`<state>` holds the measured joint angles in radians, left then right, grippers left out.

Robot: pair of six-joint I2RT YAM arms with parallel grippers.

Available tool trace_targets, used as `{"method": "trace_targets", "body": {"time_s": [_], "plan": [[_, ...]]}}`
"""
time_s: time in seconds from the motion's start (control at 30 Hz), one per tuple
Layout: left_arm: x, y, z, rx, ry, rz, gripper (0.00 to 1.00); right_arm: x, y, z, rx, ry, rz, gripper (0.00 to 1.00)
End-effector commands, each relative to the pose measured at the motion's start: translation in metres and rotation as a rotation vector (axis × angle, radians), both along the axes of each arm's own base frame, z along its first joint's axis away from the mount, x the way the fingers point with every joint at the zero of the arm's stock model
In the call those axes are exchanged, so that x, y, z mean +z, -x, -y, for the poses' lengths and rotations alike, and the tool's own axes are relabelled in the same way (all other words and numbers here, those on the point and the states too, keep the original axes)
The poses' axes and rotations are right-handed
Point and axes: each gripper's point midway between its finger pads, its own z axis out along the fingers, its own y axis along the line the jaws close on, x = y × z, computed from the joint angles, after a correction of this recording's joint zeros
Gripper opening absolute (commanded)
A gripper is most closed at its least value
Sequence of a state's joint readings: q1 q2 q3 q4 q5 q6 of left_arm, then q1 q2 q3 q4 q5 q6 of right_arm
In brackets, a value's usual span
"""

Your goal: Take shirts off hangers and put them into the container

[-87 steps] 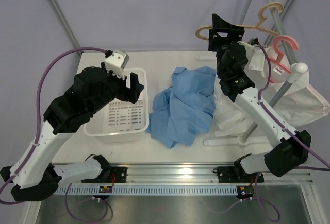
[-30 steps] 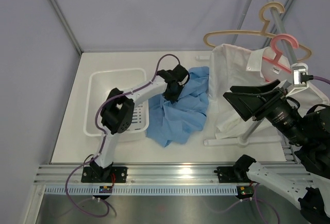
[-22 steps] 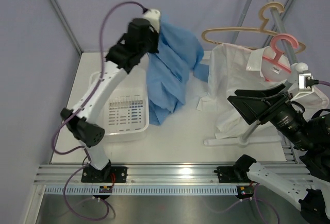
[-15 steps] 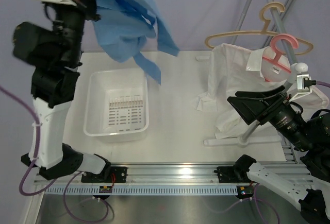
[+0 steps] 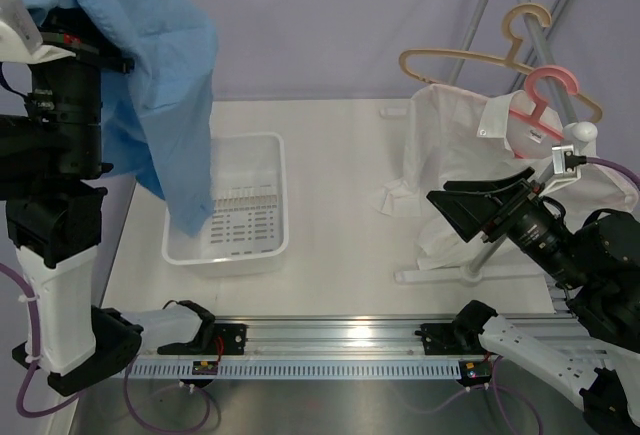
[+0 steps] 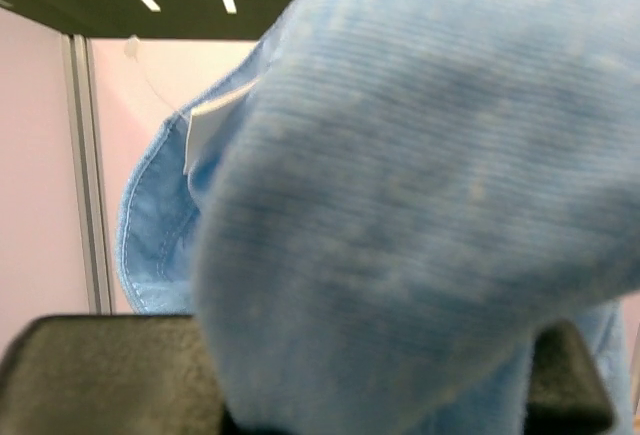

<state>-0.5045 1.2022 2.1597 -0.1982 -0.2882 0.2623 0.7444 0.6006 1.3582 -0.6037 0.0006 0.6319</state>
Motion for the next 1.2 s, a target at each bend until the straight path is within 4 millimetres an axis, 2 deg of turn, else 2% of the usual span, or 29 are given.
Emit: {"method": "trace_targets", "body": {"time_s": [0.0,0.07,0.1,0.13,0.2,0.23,0.27,0.3,0.33,0.4,0.43,0.47,0.5,0.63,0.7,0.77,0.8,0.9,0.93,0.97,1.0,1.03,1.07,1.1,1.17], "plan": [[-0.003,0.011,-0.006,-0.011,0.013,-0.014,0.00,0.001,-0.002,-0.014,0.050,-0.018,0.007,0.93],[-0.008,0.023,-0.015,-0.014,0.041,-0.026,0.00,-0.002,-0.001,-0.016,0.061,-0.021,0.004,0.93],[-0.020,0.017,-0.011,-0.025,0.040,-0.060,0.00,0.001,0.000,-0.015,0.062,-0.033,0.009,0.93],[-0.022,0.029,-0.016,-0.038,0.049,-0.049,0.00,0.001,0.001,-0.015,0.066,-0.036,0.011,0.93],[-0.037,0.026,-0.016,-0.044,0.061,-0.094,0.00,0.003,0.003,-0.013,0.064,-0.038,0.017,0.93],[-0.053,0.015,-0.011,-0.042,0.053,-0.144,0.00,0.003,0.004,-0.012,0.067,-0.039,0.016,0.93],[-0.059,0.017,-0.011,-0.049,0.056,-0.155,0.00,0.005,0.006,-0.011,0.065,-0.043,0.021,0.93],[-0.067,0.013,-0.006,-0.070,0.066,-0.173,0.00,0.006,0.008,-0.008,0.065,-0.051,0.024,0.93],[-0.088,-0.001,0.007,-0.095,0.041,-0.217,0.00,0.005,0.007,-0.008,0.062,-0.050,0.023,0.93],[-0.098,-0.005,0.018,-0.141,0.043,-0.215,0.00,0.006,0.009,-0.006,0.059,-0.057,0.023,0.93],[-0.112,-0.018,0.034,-0.192,0.029,-0.249,0.00,0.005,0.009,-0.006,0.059,-0.056,0.022,0.93],[-0.112,-0.017,0.039,-0.216,0.026,-0.246,0.00,0.005,0.009,-0.006,0.059,-0.057,0.023,0.93],[-0.118,-0.028,0.048,-0.242,0.039,-0.271,0.00,0.005,0.010,-0.005,0.058,-0.059,0.021,0.93],[-0.121,-0.042,0.084,-0.376,-0.001,-0.307,0.00,0.006,0.013,0.001,0.046,-0.063,0.026,0.93],[-0.126,-0.053,0.092,-0.387,-0.005,-0.360,0.00,0.006,0.015,0.006,0.033,-0.067,0.031,0.93],[-0.135,-0.060,0.091,-0.367,0.004,-0.401,0.00,0.006,0.017,0.007,0.033,-0.068,0.032,0.93],[-0.152,-0.067,0.093,-0.362,0.016,-0.448,0.00,0.006,0.016,0.007,0.035,-0.064,0.031,0.93],[-0.174,-0.065,0.082,-0.343,0.060,-0.481,0.00,0.002,0.015,0.005,0.039,-0.057,0.025,0.93],[-0.202,-0.074,0.076,-0.310,0.067,-0.537,0.00,0.001,0.015,0.004,0.042,-0.054,0.022,0.93],[-0.203,-0.064,0.065,-0.295,0.084,-0.524,0.00,0.000,0.014,0.002,0.047,-0.053,0.020,0.93],[-0.212,-0.061,0.058,-0.276,0.095,-0.539,0.00,0.000,0.015,0.000,0.056,-0.054,0.019,0.93],[-0.227,-0.063,0.045,-0.216,0.102,-0.566,0.00,-0.001,0.015,-0.001,0.058,-0.052,0.017,0.93],[-0.226,-0.052,0.032,-0.181,0.112,-0.556,0.00,-0.001,0.015,-0.001,0.062,-0.051,0.018,0.93],[-0.239,-0.047,0.022,-0.130,0.089,-0.601,0.00,-0.001,0.015,-0.004,0.070,-0.048,0.014,0.93],[-0.247,-0.039,-0.004,-0.007,0.098,-0.635,0.00,-0.002,0.014,-0.005,0.075,-0.048,0.010,0.93]]}}
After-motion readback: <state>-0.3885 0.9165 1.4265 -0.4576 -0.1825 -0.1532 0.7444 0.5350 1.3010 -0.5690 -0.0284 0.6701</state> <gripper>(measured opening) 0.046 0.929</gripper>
